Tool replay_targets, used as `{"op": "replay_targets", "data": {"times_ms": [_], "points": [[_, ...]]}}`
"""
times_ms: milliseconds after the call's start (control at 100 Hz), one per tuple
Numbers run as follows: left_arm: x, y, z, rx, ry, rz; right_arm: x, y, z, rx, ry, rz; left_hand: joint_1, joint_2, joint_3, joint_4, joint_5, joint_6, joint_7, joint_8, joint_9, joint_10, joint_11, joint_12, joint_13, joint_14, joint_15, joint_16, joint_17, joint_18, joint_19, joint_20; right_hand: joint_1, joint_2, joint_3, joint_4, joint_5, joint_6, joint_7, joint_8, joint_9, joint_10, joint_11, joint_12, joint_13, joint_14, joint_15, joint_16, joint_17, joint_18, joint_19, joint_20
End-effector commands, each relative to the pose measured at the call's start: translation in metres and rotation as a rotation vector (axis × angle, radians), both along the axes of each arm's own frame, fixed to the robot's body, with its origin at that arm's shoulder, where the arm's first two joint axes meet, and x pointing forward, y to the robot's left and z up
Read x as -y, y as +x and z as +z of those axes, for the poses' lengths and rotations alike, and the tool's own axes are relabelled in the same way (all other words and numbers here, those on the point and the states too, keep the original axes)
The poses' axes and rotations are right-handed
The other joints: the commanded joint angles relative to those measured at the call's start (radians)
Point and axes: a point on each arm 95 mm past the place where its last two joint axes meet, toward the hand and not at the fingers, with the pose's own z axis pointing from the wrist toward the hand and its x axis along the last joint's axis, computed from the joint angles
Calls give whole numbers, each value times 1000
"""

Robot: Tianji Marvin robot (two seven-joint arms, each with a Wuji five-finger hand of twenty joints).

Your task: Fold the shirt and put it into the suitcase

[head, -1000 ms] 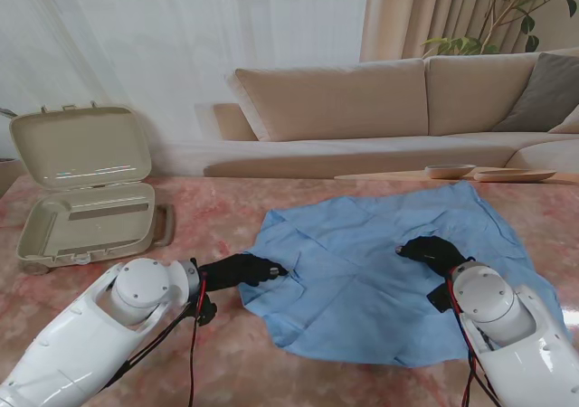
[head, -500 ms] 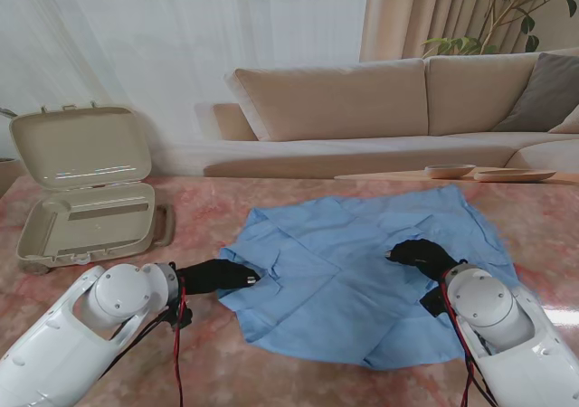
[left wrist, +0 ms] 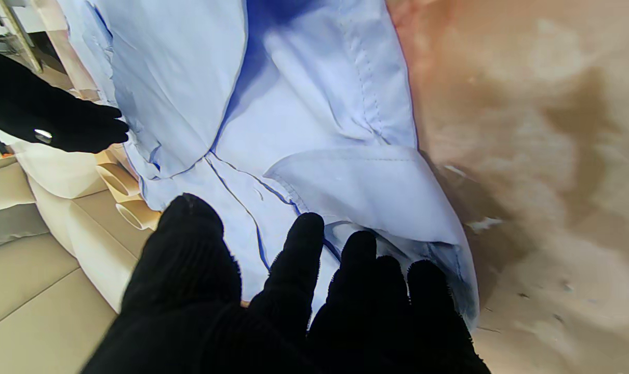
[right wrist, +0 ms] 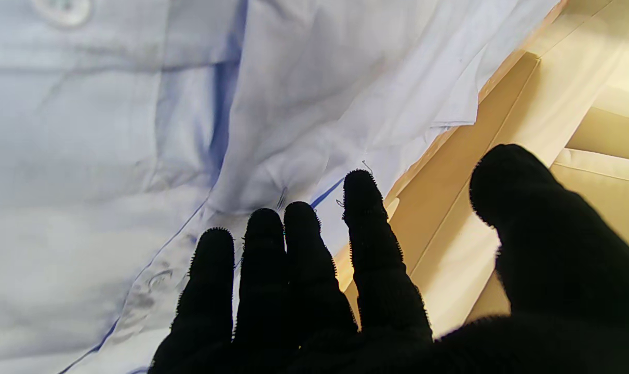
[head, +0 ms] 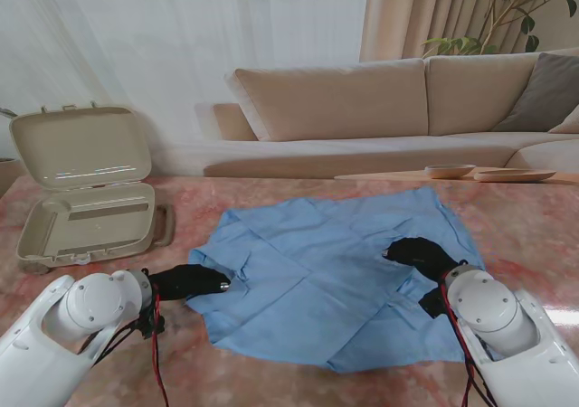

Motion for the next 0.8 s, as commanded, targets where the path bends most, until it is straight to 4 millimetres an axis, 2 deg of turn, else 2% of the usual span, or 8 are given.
{"op": "replay_targets", "data": {"times_ms": [0, 250, 480, 790], "points": [[-19, -18, -31, -97, 56, 34, -1, -3, -1, -15, 3, 12, -15, 37, -32, -13, -14, -11, 6, 18, 0, 72, -6, 14, 6, 364, -2, -8, -6, 408, -36, -14, 19, 14, -27, 20, 3, -14, 0, 9, -4, -1, 0, 9, -12, -1, -8, 6, 2, -2, -8, 13], [-39, -26, -30, -86, 107, 69, 0, 0, 9, 0, -19, 18, -9, 31, -32, -13, -6, -13, 12, 19, 5, 70, 1, 16, 13, 353, 1, -7, -4, 404, -34, -7, 23, 9, -30, 22, 20, -14, 3, 9, 8, 3, 19, 14, 0, 3, 7, 11, 14, 8, -6, 14], [-55, -29, -25, -68, 151, 101, 2, 7, 16, 21, -55, 20, 0, 23, -31, -13, -4, -12, 15, 20, 7, 69, 7, 17, 14, 340, 0, -9, -3, 400, -30, -4, 2, -14, 3, 22, 30, -30, 8, 9, 14, -1, 22, 9, 0, 5, 16, 9, 18, 11, -9, 10], [-65, -31, -21, -43, 174, 134, 3, 15, -6, -60, -39, 7, 8, 20, -31, -14, 1, -12, 20, 20, 11, 71, 14, 17, 20, 337, 2, -10, -2, 400, -25, -3, -23, -20, 45, 17, 13, -40, 17, 15, -12, -16, 17, 12, -30, -6, 4, 2, 11, 0, -5, 15]]}}
